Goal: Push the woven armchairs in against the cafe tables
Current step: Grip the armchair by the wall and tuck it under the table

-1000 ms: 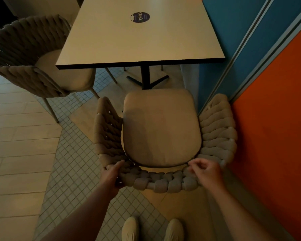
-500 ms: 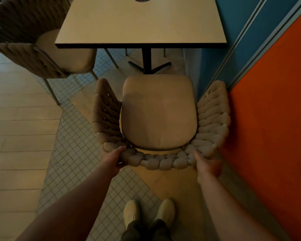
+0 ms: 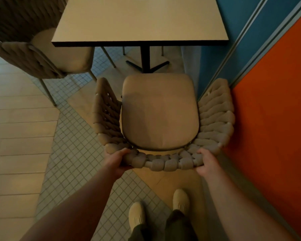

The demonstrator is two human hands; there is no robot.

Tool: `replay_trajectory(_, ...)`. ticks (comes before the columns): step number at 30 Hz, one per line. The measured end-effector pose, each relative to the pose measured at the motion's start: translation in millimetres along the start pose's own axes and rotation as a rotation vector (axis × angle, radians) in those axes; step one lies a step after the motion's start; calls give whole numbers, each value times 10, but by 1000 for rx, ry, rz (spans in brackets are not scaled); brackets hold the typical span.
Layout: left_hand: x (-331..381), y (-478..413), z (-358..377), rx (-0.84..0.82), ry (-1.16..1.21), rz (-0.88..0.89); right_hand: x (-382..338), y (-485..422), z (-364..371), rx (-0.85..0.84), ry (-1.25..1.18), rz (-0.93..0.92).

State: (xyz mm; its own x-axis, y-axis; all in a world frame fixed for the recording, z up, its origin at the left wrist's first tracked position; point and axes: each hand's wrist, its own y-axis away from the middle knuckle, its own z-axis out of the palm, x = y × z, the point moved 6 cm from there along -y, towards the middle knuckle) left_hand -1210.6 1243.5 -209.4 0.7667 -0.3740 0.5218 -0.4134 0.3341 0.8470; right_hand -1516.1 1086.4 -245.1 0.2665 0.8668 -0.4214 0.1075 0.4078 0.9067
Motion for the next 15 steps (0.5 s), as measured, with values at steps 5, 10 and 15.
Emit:
replay_trajectory(5, 3, -62, 77, 8, 41, 19, -61, -61, -21, 61, -91, -36)
replay_trajectory(10, 77, -107, 365, 15, 28, 25, -354, -226, 29, 69, -111, -78)
replay_trajectory(15, 177, -197, 606, 36, 4, 35, -569, -502, 89, 33, -110, -66)
